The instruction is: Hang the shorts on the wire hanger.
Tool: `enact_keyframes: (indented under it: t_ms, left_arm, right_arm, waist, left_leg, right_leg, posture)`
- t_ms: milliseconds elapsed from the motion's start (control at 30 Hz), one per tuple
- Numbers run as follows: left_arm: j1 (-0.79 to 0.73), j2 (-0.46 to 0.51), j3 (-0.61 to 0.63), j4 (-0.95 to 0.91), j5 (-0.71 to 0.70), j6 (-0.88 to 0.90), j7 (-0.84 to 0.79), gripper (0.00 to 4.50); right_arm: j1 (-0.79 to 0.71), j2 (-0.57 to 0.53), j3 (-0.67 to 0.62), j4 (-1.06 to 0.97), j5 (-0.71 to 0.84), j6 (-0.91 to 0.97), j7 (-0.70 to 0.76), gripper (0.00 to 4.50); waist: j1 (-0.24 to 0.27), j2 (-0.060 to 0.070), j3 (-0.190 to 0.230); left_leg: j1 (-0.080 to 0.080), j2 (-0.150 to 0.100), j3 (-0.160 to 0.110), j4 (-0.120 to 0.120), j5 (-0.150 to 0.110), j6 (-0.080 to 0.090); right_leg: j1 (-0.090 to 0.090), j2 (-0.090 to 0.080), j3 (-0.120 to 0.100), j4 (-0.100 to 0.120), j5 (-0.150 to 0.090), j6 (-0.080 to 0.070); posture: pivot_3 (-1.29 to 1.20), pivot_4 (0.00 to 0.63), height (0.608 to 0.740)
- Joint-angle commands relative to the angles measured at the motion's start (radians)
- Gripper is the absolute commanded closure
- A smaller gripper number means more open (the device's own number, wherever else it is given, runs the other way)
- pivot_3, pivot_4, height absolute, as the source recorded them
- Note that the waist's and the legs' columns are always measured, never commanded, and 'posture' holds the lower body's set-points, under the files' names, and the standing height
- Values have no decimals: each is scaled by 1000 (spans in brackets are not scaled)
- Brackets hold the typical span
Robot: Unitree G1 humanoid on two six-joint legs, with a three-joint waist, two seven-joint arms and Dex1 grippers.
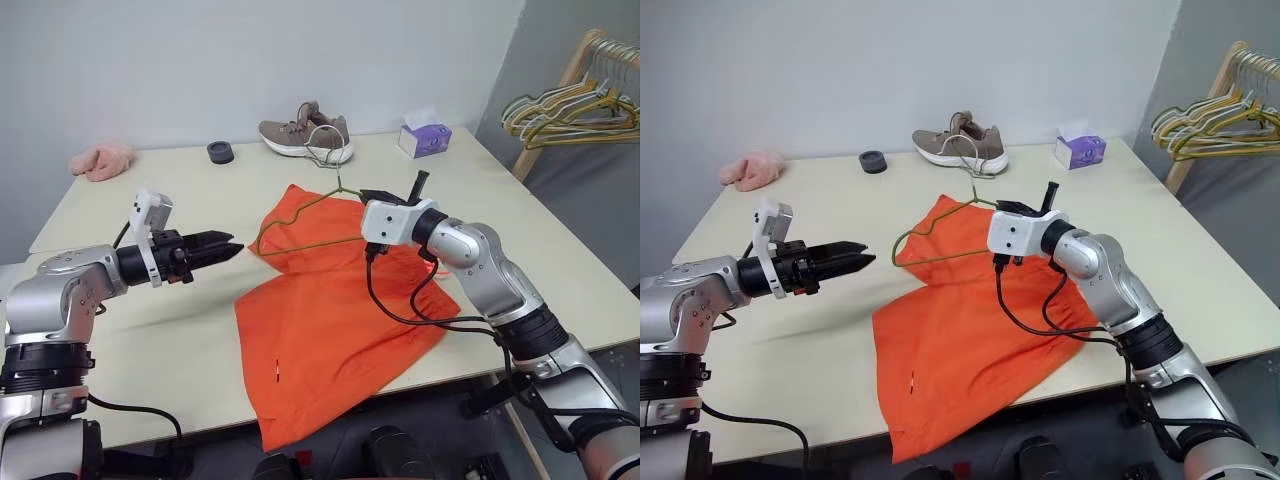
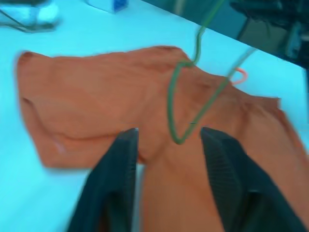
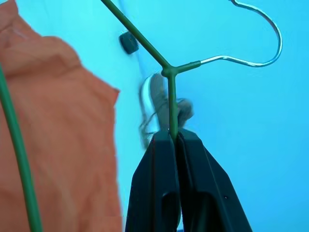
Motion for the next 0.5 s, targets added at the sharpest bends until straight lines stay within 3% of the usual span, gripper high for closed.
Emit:
enact_keyframes:
  t_ms: [33, 233, 500]
  left_arm:
    - [-29, 8, -58, -1, 27, -27, -45, 1753]
    - [-73, -3, -164, 52, 90, -73, -113, 1753]
    - [-33, 15, -239, -27, 101, -88, -233, 1753]
  right_arm:
    - [-26, -4, 12, -49, -33, -151, -44, 4500]
    - [4, 13, 43, -49, -31, -316, -47, 4500]
    - [1, 34, 33, -26, -36, -351, -36, 4500]
  waist:
    - [0, 0, 0]
    - [1, 0, 0]
    - [-1, 0, 0]
  left_leg:
    - [0, 0, 0, 0, 0, 0]
    - [0, -1, 1, 1, 0, 0]
    - [0, 0, 1, 1, 0, 0]
  right_leg:
    - [0, 0, 0, 0, 0, 0]
    - [1, 2, 1, 0, 0, 0]
    - [0, 2, 1, 0, 0, 0]
  posture:
    - [-201, 46, 740]
    - [-204, 45, 740]
    - [-223, 55, 740]
